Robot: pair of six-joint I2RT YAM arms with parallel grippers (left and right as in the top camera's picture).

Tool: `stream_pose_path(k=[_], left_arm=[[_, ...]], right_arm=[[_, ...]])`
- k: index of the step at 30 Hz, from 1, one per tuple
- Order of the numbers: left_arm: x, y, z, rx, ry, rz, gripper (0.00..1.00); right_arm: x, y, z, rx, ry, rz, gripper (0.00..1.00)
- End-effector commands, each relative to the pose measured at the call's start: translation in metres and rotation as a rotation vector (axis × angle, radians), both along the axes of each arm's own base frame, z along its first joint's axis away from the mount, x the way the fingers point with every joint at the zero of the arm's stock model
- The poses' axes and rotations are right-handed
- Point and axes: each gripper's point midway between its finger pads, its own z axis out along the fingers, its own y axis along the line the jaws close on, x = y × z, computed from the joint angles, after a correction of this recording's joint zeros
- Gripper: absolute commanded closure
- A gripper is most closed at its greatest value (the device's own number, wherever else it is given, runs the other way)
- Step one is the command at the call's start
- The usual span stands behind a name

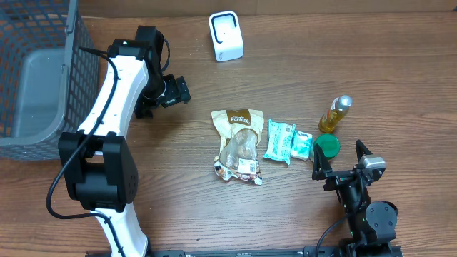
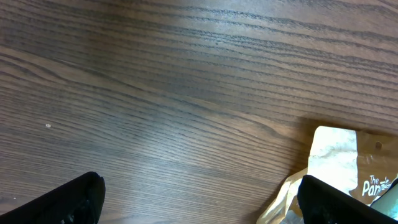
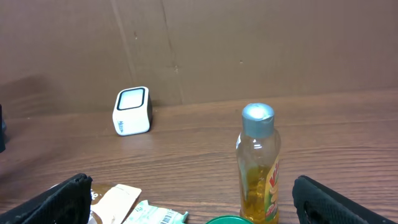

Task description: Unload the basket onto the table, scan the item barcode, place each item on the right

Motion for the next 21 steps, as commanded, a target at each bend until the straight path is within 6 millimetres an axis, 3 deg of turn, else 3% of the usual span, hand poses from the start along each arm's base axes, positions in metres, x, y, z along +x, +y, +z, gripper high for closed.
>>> stream_pose_path(k=[1,17,21], left_arm=[[0.0055,0.0009,0.018,-0.003,-0.053,0.006,0.0],[0.0054,0.0006,0.0172,-0.002,-0.051,0.005,0.0],[0.0053,0.0006,0.0247,-0.004,-0.07,0.005,0.0]], right_arm=[[0.0003,-0.0009,-0.0017,-0.004,-0.004,-0.007,0.0],[0.0003,-0.0009,-0.0017,-0.004,-0.004,-0.007,0.0],[0.0003,-0.0009,-0.0017,-0.004,-0.004,-0.007,0.0]])
